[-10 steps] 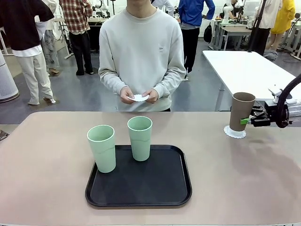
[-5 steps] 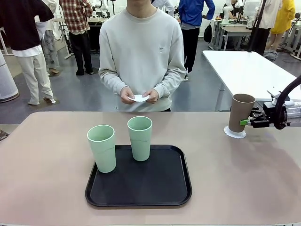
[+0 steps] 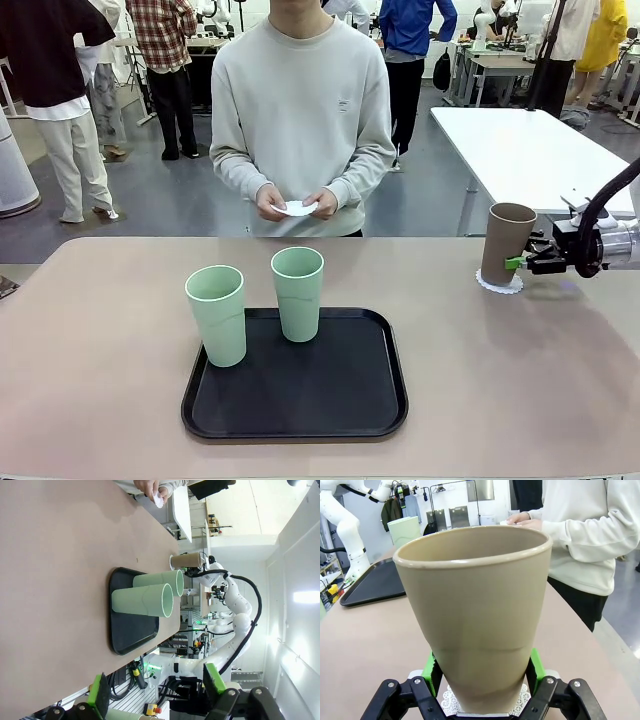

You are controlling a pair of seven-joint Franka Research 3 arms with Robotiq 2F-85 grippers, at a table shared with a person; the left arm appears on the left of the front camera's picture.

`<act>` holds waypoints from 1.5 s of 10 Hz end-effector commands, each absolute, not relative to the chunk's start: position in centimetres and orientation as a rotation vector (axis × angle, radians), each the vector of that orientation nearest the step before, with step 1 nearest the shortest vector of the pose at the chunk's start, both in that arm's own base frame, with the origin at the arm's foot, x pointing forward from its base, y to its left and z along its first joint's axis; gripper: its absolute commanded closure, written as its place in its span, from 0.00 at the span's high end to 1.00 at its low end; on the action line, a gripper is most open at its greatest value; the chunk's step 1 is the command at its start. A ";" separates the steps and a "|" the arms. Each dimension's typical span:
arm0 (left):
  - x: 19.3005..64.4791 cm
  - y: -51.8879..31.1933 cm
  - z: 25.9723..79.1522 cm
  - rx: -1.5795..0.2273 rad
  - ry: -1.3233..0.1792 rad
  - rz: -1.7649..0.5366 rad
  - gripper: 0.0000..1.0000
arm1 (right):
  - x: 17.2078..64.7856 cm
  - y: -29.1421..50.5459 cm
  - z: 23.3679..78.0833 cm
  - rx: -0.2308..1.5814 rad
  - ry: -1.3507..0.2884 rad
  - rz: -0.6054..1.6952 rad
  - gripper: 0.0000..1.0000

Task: Place coasters on the table and set cups on them.
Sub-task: Pick up one Reusable plastic cup and place it on a coaster set by the human.

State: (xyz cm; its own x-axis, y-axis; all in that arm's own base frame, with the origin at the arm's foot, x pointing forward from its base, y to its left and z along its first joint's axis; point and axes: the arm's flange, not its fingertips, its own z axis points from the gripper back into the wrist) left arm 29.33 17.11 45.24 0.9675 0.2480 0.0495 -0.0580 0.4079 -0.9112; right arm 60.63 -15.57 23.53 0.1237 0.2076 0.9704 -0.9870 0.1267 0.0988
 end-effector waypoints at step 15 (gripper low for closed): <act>29.2 17.2 45.3 -1.143 -0.196 0.194 1.00 | 60.8 -17.5 24.0 0.934 -0.874 1.163 1.00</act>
